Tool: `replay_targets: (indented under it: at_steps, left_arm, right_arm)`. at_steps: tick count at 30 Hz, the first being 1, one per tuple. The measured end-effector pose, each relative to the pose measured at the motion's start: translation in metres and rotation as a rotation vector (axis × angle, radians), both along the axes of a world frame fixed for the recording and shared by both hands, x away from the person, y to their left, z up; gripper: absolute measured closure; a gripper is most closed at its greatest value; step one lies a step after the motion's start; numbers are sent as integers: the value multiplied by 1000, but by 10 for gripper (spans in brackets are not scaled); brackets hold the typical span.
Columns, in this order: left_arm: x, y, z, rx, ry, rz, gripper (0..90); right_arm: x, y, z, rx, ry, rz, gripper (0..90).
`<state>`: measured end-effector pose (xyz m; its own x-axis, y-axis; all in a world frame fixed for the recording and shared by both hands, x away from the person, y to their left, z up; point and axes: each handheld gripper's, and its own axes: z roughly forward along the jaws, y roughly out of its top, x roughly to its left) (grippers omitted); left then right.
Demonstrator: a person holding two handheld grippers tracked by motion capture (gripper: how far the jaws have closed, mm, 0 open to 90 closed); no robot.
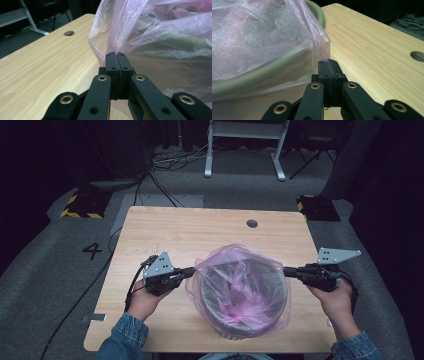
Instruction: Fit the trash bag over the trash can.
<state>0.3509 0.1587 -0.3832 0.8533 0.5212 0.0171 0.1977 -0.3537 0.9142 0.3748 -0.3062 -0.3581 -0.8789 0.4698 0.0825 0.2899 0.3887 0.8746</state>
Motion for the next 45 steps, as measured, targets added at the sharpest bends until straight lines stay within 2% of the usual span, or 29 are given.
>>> replay_targets:
  at_steps: [4, 8, 10, 12, 14, 18, 21, 24, 27, 28, 29, 30, 31, 32, 34, 36, 37, 38, 41, 43, 45]
  left_arm:
    - [9, -6, -8, 21, 36, 16, 896]
    - [17, -16, -20, 73, 74, 10, 898]
    - [19, -20, -25, 83, 92, -2, 898]
    - [20, -23, -30, 118, 106, -10, 898]
    - [18, -25, -36, 148, 122, -18, 898]
    - [12, -24, -44, 170, 137, -30, 898]
    - [6, -21, -49, 186, 147, -30, 898]
    - [2, -15, -53, 175, 153, -23, 898]
    - [-2, -5, -58, 126, 166, -5, 894]
    - [-5, -2, -59, 108, 159, 12, 863]
    - [-8, 2, -58, 78, 140, 18, 797]
    - [-12, 6, -56, 26, 127, 7, 696]
    - [-15, 10, -54, -17, 118, -7, 588]
    - [-21, 15, -49, -75, 107, -21, 540]
    - [-29, 19, -42, -102, 92, -44, 449]
    - [-38, 18, -35, -98, 92, -71, 411]
    - [-42, 16, -33, -90, 100, -86, 386]
    - [-47, 14, -31, -81, 102, -101, 373]
    - [-62, 5, -26, -73, 98, -128, 345]
    - [-71, -1, -23, -42, 74, -127, 333]
    - [-76, -6, -21, -38, 77, -129, 323]
  right_arm:
    - [12, 1, -9, -14, 28, -28, 900]
    - [27, 9, -28, -63, 83, -41, 900]
    - [32, 13, -38, -76, 116, -39, 900]
    - [35, 16, -47, -100, 142, -39, 900]
    - [36, 17, -57, -122, 175, -38, 900]
    - [34, 12, -77, -162, 237, -40, 900]
    - [28, 3, -88, -189, 272, -63, 900]
    - [23, -9, -94, -195, 281, -91, 900]
    - [18, -22, -101, -185, 305, -112, 900]
    - [16, -26, -103, -174, 312, -117, 900]
    - [13, -29, -102, -176, 306, -128, 900]
    - [9, -31, -100, -177, 282, -134, 900]
    - [5, -32, -96, -167, 246, -132, 838]
    - [1, -33, -93, -155, 221, -130, 757]
    - [-9, -36, -81, -127, 170, -142, 585]
    - [-18, -38, -72, -90, 118, -127, 494]
    - [-22, -38, -67, -77, 106, -114, 468]
    - [-26, -38, -63, -64, 107, -97, 444]
    - [-40, -37, -52, 23, 111, -36, 398]
    - [-49, -34, -46, 39, 100, -12, 359]
    - [-59, -28, -40, 29, 78, 15, 343]
